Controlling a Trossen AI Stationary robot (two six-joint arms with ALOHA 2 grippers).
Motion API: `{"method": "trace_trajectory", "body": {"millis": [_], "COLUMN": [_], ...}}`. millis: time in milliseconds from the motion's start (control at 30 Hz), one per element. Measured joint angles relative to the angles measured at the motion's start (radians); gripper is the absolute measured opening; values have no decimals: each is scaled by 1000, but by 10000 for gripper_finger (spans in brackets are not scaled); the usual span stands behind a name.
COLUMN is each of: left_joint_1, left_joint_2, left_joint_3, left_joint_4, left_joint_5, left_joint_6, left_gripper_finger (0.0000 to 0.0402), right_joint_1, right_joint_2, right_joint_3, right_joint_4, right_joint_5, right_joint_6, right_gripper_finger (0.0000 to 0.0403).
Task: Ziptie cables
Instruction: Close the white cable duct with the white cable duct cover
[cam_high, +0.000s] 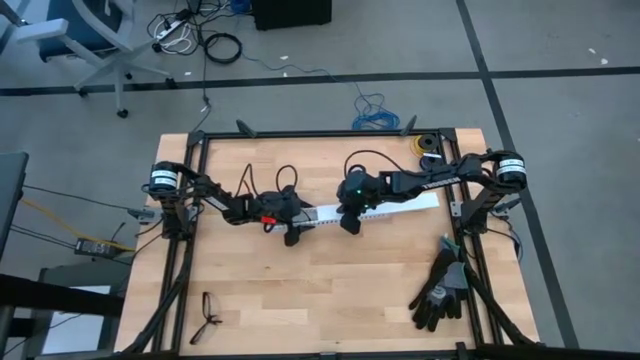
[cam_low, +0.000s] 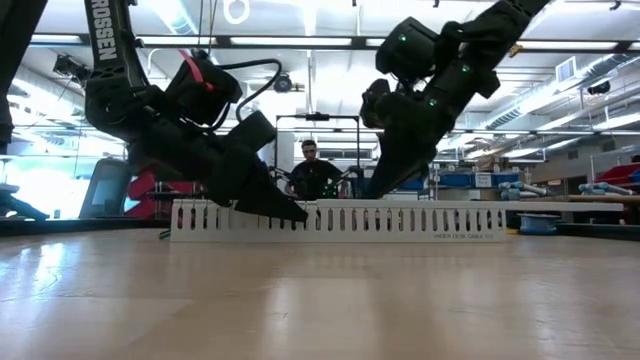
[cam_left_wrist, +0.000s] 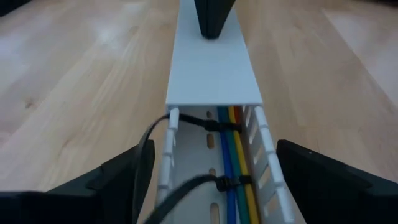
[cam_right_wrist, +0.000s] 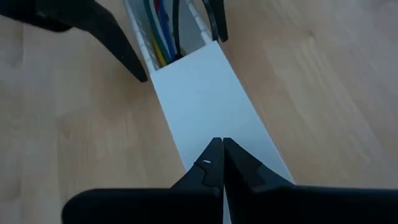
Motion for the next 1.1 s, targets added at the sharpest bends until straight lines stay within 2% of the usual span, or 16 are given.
{"method": "trace_trajectory", "body": {"millis": [167, 400, 800, 1000, 1100], "left_joint_1": [0, 0, 0, 0, 0], "left_joint_2": [0, 0, -6, -6, -6], "left_joint_3": [1, 1, 5, 4, 4], "left_joint_4": [13, -13, -73, -83, -84], "left_joint_5": [-1, -1, -4, -4, -4], "left_joint_6": [-8, -3, -1, 0, 0], "left_gripper_finger": [343, 295, 250, 241, 240], "right_joint_1": [10, 11, -5, 4, 5], "right_joint_2": [0, 0, -9, -87, -150], "right_joint_3": [-32, -41, -41, -43, -42], "right_joint_4": [56, 62, 61, 24, -66], "right_joint_5": [2, 11, 11, 18, 32], "right_joint_6": [13, 16, 9, 9, 16], "right_gripper_finger": [0, 0, 0, 0, 0]}}
